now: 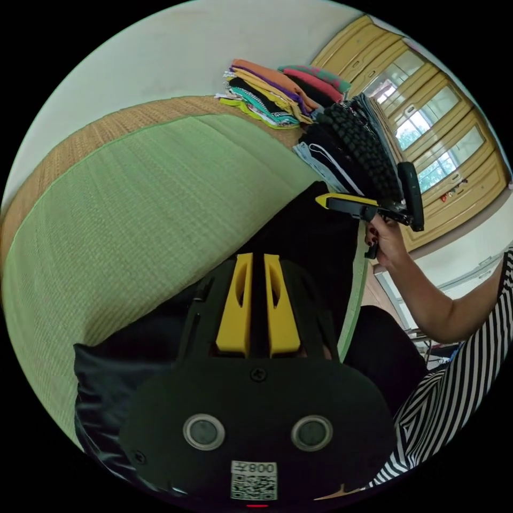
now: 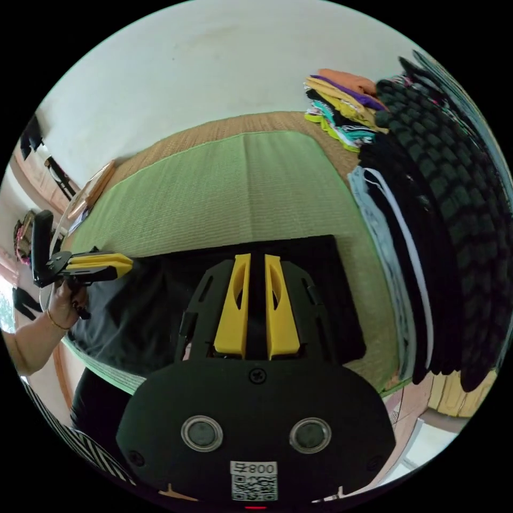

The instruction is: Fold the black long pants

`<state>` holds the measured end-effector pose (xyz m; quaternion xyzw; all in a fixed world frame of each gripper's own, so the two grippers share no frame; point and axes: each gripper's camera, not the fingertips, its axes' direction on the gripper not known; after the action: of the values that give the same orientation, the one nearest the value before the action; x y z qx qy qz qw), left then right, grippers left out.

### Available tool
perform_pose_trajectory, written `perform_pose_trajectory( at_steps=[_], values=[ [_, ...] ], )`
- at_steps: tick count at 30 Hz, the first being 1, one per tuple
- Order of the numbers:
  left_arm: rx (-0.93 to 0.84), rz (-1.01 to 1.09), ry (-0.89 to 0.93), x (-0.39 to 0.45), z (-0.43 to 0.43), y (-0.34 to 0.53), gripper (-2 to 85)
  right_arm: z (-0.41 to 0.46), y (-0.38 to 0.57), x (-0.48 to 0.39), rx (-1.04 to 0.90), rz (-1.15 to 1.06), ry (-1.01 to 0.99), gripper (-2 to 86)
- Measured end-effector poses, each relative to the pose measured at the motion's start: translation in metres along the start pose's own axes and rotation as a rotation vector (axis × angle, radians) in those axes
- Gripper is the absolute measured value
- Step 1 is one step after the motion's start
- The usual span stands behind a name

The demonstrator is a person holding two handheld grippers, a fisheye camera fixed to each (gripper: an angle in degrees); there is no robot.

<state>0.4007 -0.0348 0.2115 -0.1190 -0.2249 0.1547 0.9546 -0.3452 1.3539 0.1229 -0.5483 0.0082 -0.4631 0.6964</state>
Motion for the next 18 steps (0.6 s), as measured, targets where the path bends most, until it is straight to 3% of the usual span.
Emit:
perform_pose_trajectory(
  at_steps=[9, 18],
  values=[
    [-0.118, 0.100, -0.047, 0.046, 0.025, -0.039, 2.9, 0.038, 0.007, 0.036, -0.031, 0.071, 0.104, 5.7],
    [-0.054, 0.124, -0.049, 0.080, 0.000, -0.037, 1.0, 0.048, 0.033, 0.032, 0.049, 0.103, 0.091, 0.5]
  ],
)
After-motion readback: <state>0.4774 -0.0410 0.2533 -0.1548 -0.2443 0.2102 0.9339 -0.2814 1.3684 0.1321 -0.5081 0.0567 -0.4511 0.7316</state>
